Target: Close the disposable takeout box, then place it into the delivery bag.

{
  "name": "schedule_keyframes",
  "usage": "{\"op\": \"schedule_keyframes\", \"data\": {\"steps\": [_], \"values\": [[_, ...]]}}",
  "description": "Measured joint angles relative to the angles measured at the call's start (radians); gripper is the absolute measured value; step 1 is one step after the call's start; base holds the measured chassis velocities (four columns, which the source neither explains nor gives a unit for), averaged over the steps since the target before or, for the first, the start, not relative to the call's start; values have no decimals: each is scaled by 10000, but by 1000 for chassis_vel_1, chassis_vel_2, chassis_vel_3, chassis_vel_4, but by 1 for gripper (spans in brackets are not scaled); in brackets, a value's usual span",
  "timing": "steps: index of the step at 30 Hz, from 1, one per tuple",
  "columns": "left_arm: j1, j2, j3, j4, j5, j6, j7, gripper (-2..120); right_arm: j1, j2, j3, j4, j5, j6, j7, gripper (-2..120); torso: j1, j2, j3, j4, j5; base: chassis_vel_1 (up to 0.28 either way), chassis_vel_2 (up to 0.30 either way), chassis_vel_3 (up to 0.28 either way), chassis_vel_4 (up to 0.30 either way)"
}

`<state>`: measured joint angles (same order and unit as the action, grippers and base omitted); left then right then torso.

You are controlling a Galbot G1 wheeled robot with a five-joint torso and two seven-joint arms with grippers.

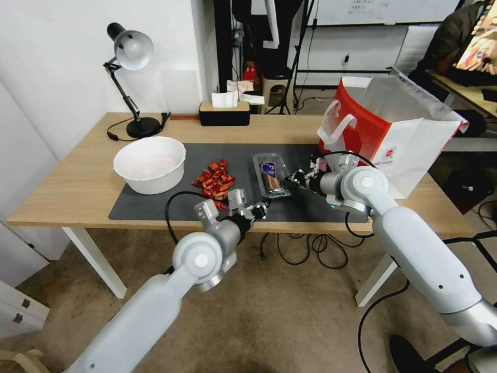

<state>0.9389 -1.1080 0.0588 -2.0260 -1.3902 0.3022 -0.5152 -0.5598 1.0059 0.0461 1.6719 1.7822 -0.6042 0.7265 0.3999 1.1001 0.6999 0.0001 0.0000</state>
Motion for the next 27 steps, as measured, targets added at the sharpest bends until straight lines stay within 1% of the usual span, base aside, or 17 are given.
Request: {"op": "schedule_keyframes", "data": {"steps": [7, 9, 10, 12, 13, 17, 18, 21, 22, 25, 26, 27], "values": [[811, 277, -446, -420, 236, 2, 157, 0, 78, 31, 73, -127, -17, 2, -24, 0, 0, 0, 0, -1, -2, 0, 0, 0, 0], [1187, 401, -719, -723, 275, -5, 195, 0, 116, 74, 136, -148, -22, 2, -38, 0, 0, -1, 0, -2, -2, 0, 0, 0, 0], [1187, 401, -719, -723, 275, -5, 195, 0, 116, 74, 136, -148, -22, 2, -38, 0, 0, -1, 0, -2, -2, 0, 0, 0, 0], [1751, 563, -1132, -1076, 328, -10, 276, 0, 88, 116, 191, -128, -24, 2, -43, 0, -1, -1, 0, 1, -1, 0, 0, 0, 0], [1751, 563, -1132, -1076, 328, -10, 276, 0, 88, 116, 191, -128, -24, 2, -43, 0, -1, -1, 0, 1, -1, 0, 0, 0, 0], [2701, 773, -1793, -1576, 667, -48, 549, 0, -132, 145, 334, -26, -47, 2, -127, 0, 0, -1, 0, 0, -1, 0, 0, 0, 0], [2701, 773, -1793, -1576, 667, -48, 549, 0, -132, 145, 334, -26, -47, 2, -127, 0, 0, -1, 0, 0, -1, 0, 0, 0, 0], [3360, 789, -2222, -1904, 1173, -59, 845, 1, -279, 132, 500, 90, -99, 5, -292, 0, 0, -1, 2, -1, 0, 0, 0, 0, 0], [3360, 789, -2222, -1904, 1173, -59, 845, 1, -279, 132, 500, 90, -99, 5, -292, 0, 0, -1, 2, -1, 0, 0, 0, 0, 0], [4014, 736, -2617, -2137, 1993, -163, 1292, 12, -425, 95, 696, 276, -159, 116, -603, 0, 0, -1, 1, -1, -2, 0, 0, 0, 0], [4286, 715, -2824, -2243, 2327, -237, 1547, 19, -522, 69, 811, 408, -178, 199, -812, 0, 0, -1, 1, 0, 0, 0, 0, 0, 0], [4286, 715, -2824, -2243, 2327, -237, 1547, 19, -522, 69, 811, 408, -178, 199, -812, 0, 0, -1, 1, 0, 0, 0, 0, 0, 0]]}}
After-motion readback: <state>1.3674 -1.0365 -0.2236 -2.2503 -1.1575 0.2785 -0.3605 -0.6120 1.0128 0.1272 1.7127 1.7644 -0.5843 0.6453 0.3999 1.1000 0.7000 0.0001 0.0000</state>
